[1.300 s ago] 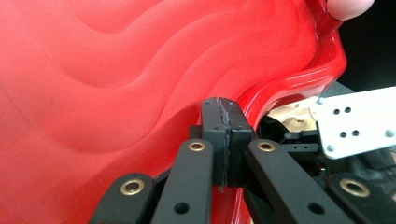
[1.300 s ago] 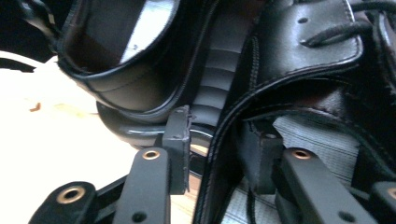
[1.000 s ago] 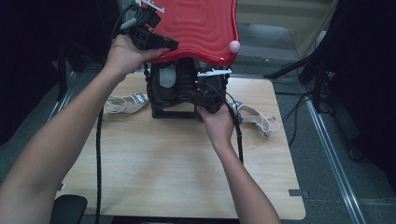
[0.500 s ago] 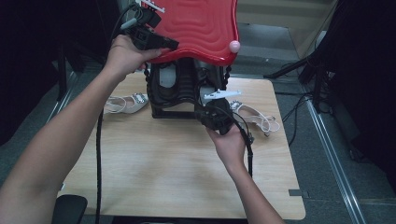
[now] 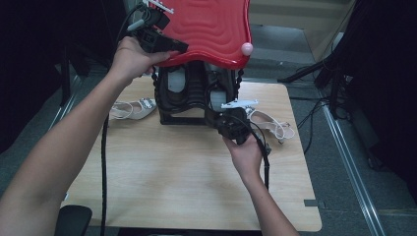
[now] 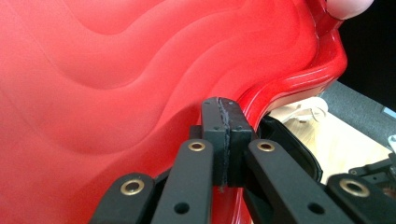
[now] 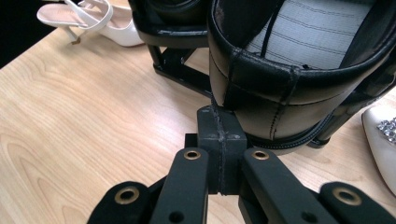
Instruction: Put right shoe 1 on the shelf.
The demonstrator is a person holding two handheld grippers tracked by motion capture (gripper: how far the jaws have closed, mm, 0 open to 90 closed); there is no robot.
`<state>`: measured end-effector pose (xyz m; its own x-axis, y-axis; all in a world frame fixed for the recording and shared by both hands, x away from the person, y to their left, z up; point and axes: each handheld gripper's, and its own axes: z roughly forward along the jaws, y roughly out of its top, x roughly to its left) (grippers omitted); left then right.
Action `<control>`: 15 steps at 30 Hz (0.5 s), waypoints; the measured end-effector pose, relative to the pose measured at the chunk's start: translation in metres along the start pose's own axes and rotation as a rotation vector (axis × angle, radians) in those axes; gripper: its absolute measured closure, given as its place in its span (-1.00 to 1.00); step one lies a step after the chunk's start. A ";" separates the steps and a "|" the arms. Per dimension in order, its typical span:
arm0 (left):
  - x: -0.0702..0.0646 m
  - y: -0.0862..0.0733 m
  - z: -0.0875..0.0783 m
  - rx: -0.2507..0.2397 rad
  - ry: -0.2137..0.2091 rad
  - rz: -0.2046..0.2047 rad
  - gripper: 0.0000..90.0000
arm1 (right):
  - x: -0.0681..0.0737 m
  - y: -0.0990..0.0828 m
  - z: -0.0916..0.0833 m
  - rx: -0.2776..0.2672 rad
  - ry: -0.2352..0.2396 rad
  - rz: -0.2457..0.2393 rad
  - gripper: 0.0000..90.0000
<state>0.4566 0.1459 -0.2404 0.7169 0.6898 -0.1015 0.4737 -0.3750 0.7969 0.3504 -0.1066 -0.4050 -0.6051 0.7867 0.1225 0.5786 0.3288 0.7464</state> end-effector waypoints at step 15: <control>0.000 0.000 0.000 -0.002 -0.002 0.002 1.00 | -0.014 0.029 0.015 -0.015 -0.051 0.024 1.00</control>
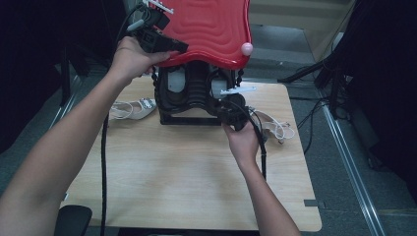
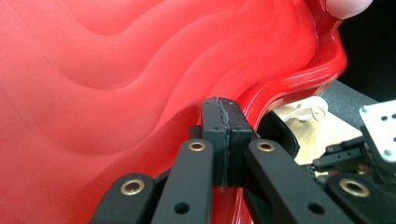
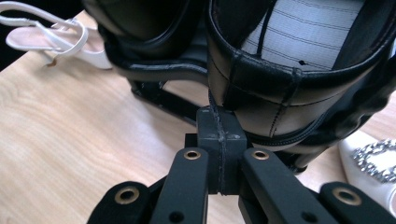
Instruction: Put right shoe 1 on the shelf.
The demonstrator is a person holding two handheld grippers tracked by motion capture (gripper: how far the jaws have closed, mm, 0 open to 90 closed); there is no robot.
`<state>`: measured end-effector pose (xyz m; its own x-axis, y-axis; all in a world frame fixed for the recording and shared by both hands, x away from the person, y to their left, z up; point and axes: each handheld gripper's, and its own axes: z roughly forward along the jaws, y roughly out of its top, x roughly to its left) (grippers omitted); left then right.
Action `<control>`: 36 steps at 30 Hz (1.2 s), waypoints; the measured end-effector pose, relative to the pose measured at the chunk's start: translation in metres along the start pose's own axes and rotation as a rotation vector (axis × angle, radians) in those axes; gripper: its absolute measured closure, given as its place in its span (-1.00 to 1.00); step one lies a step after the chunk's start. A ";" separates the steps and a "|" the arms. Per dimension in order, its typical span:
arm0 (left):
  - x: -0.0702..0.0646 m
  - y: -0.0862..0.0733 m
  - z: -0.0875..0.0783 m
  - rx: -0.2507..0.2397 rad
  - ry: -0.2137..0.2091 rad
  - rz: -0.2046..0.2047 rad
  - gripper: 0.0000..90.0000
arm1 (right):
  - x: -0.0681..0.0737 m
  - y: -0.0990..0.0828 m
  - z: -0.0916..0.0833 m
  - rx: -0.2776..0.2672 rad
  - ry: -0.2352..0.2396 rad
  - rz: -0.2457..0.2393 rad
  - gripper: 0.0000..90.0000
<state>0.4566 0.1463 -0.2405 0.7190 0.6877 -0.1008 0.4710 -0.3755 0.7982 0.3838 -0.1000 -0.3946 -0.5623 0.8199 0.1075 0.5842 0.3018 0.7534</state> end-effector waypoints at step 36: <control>-0.011 0.007 -0.026 0.004 -0.072 -0.045 0.65 | -0.005 -0.011 -0.013 -0.043 0.125 0.001 0.86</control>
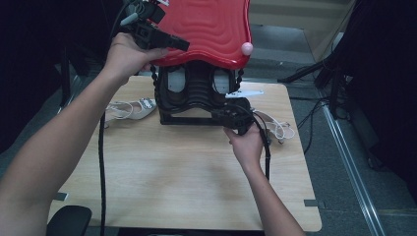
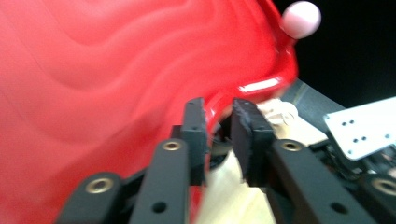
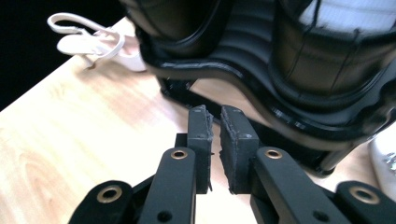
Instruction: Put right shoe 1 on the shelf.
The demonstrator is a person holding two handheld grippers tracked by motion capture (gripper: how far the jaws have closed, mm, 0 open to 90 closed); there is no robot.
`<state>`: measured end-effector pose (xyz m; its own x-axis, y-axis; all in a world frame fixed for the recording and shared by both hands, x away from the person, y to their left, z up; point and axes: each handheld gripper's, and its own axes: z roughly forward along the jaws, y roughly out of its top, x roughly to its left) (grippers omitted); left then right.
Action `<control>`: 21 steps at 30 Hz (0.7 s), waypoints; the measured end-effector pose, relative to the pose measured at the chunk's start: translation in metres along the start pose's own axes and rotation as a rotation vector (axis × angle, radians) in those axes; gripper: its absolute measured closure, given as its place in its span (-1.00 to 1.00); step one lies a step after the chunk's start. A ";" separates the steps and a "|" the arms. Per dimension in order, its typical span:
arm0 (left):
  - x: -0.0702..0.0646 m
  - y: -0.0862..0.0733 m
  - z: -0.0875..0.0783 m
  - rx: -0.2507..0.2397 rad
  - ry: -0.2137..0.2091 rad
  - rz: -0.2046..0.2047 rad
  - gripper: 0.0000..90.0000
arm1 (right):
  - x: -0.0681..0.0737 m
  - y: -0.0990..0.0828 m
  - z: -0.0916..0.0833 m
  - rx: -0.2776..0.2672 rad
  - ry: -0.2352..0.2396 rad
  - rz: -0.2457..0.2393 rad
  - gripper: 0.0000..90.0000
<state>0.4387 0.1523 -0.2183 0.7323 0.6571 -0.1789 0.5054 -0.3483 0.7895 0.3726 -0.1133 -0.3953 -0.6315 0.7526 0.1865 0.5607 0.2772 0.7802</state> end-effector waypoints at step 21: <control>-0.010 -0.073 -0.033 0.008 -0.022 0.006 0.20 | 0.000 -0.050 -0.016 0.017 0.110 -0.021 0.35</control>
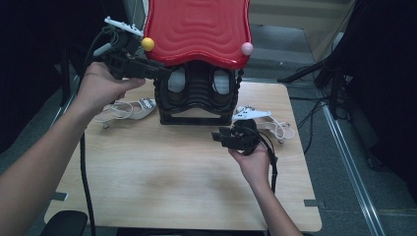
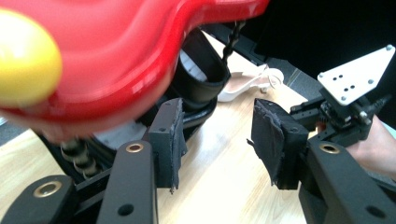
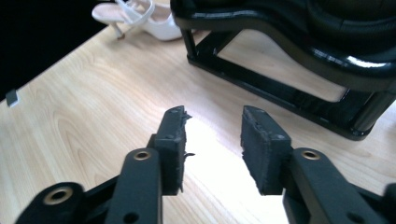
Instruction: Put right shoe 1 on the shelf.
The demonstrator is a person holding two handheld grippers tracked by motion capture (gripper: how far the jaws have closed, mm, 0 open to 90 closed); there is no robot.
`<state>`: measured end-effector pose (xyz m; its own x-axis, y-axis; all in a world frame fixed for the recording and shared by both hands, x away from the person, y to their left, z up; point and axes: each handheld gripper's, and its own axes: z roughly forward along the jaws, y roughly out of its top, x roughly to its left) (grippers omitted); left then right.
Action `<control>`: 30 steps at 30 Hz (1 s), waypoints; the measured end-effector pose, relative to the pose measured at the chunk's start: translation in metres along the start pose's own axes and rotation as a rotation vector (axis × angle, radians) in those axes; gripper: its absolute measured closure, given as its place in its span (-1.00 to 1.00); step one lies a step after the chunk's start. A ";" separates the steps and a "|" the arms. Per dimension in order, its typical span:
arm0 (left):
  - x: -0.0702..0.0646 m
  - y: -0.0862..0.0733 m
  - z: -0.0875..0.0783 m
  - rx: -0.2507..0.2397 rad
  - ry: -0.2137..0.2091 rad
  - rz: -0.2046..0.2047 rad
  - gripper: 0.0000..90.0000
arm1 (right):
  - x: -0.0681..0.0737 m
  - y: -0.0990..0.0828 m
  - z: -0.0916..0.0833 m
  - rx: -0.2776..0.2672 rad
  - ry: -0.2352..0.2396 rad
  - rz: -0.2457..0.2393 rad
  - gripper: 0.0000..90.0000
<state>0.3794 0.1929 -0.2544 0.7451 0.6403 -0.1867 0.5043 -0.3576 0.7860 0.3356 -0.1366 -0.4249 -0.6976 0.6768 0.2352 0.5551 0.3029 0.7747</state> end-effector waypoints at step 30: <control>0.010 -0.112 0.013 -0.003 0.040 -0.037 0.73 | -0.004 -0.043 0.011 0.036 0.047 -0.027 0.22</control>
<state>0.3365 0.2307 -0.3524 0.7079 0.6797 -0.1922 0.5300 -0.3313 0.7806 0.3198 -0.1451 -0.4657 -0.7326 0.6359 0.2427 0.5510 0.3447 0.7600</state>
